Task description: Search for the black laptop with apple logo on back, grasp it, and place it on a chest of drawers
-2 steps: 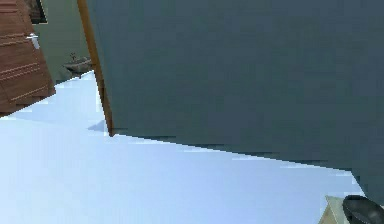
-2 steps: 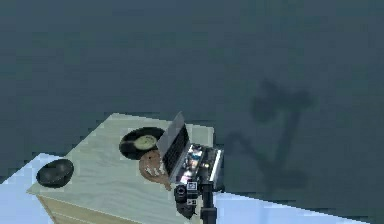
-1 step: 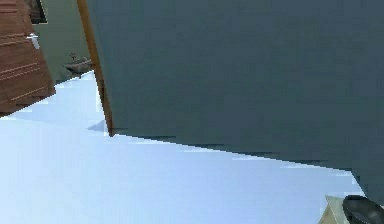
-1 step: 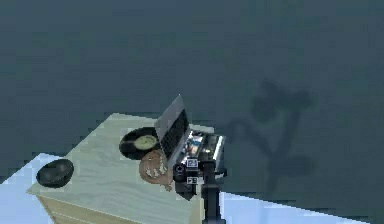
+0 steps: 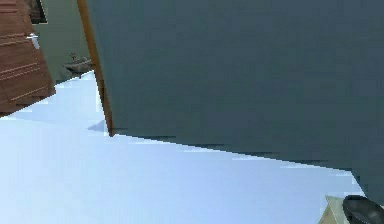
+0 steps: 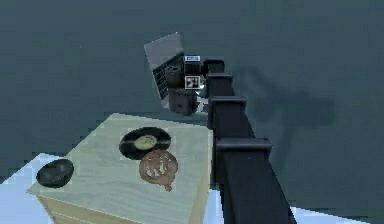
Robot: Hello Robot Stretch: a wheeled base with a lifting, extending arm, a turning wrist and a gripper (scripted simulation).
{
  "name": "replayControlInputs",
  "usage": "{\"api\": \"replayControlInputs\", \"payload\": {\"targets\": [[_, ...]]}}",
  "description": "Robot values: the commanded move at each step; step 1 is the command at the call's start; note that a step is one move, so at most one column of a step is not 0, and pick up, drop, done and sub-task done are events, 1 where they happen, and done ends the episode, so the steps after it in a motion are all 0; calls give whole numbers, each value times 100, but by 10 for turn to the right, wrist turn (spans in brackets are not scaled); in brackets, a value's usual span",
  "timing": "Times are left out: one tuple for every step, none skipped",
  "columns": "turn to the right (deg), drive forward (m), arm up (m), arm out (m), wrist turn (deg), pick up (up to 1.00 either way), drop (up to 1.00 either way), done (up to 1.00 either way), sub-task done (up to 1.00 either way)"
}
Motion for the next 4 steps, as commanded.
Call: {"api": "replayControlInputs", "payload": {"targets": [[0,0,0,0,-450,0,0,0,0],[0,0,0,0,-450,0,0,0,0],[0,0,0,0,-450,0,0,0,0],[0,0,0,0,-300,0,0,0,0]]}}
